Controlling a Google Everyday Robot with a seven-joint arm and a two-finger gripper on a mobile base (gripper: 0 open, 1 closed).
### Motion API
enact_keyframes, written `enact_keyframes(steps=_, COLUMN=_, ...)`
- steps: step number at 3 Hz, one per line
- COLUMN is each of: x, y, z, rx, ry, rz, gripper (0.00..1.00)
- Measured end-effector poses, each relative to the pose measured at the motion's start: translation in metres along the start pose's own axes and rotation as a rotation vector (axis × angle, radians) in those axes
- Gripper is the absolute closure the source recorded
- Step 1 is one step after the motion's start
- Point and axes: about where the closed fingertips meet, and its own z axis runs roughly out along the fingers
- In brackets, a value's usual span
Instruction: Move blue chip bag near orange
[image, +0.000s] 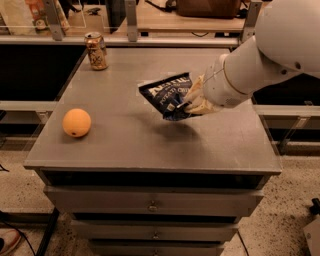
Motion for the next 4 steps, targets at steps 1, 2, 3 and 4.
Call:
enact_keyframes(steps=1, x=-0.024, y=0.012, z=0.002, rx=-0.015, ry=-0.028, rz=-0.049, gripper=1.0)
enact_keyframes(steps=2, x=-0.045, y=0.025, z=0.013, rx=-0.032, ry=-0.021, rz=-0.099, gripper=1.0)
enact_keyframes(steps=3, x=-0.062, y=0.037, z=0.022, rx=-0.045, ry=-0.008, rz=-0.14, gripper=1.0)
enact_keyframes(steps=4, x=-0.077, y=0.042, z=0.031, rx=-0.054, ry=0.0, rz=-0.167, gripper=1.0)
